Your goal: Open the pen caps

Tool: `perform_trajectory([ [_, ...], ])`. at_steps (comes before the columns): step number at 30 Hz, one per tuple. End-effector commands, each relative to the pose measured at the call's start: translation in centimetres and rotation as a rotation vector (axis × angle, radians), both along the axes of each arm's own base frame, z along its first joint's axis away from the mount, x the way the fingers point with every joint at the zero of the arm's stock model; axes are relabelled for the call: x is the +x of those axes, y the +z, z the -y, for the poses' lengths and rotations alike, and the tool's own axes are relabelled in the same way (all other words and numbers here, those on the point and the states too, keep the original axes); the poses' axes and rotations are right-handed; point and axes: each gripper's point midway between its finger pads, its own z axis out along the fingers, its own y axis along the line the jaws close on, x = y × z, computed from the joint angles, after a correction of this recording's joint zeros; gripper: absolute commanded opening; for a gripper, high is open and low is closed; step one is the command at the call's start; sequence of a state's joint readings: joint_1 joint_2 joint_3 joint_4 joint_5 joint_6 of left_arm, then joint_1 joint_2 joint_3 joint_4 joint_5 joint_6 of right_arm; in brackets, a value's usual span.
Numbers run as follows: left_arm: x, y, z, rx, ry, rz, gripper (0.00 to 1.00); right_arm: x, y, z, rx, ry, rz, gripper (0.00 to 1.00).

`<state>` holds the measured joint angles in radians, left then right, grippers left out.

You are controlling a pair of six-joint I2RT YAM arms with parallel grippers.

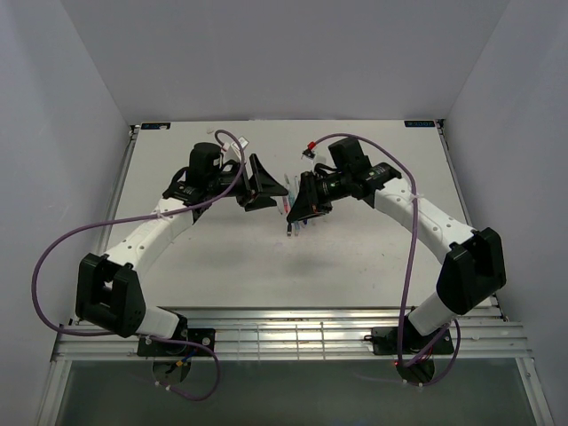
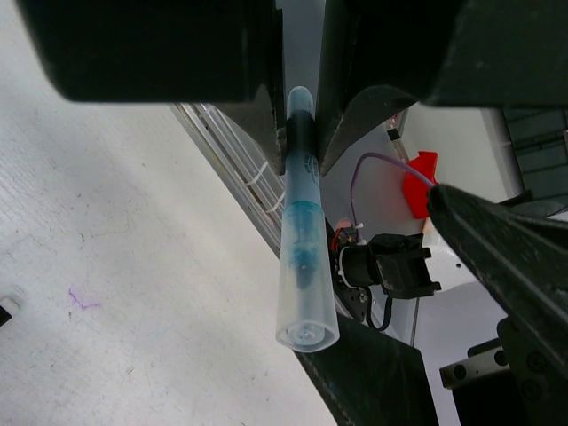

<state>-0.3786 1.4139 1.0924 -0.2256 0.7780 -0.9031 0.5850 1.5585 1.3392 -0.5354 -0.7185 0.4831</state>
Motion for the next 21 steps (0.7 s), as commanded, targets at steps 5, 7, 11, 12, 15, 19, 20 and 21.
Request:
perform_trajectory([
  [5, 0.0, 2.6, 1.3, -0.049, -0.022, 0.055, 0.73, -0.1, 2.0, -1.8, 0.068, 0.037, 0.043, 0.08],
  [7, 0.1, 2.5, 1.3, -0.049, -0.024, 0.053, 0.70, -0.1, 2.0, -1.9, 0.067, 0.034, 0.047, 0.08],
  [11, -0.1, 2.0, 1.3, -0.044, -0.022, 0.041, 0.65, -0.3, 2.0, -2.1, 0.068, 0.034, 0.046, 0.08],
  [12, -0.1, 1.8, 1.2, -0.041, -0.021, 0.037, 0.64, -0.3, 2.1, -2.2, 0.068, 0.035, 0.045, 0.08],
  [15, -0.1, 1.8, 1.2, -0.038, -0.016, 0.035, 0.61, -0.4, 2.0, -2.3, 0.069, 0.038, 0.042, 0.08],
  [19, 0.2, 1.9, 1.2, -0.028, -0.014, 0.041, 0.54, -0.5, 2.1, -2.3, 0.068, 0.039, 0.043, 0.08],
  [20, 0.2, 1.8, 1.2, -0.026, -0.014, 0.040, 0.51, -0.5, 2.1, -2.3, 0.068, 0.037, 0.044, 0.08],
  [21, 0.2, 1.7, 1.3, -0.025, -0.018, 0.036, 0.49, -0.5, 2.1, -2.4, 0.070, 0.037, 0.040, 0.08],
])
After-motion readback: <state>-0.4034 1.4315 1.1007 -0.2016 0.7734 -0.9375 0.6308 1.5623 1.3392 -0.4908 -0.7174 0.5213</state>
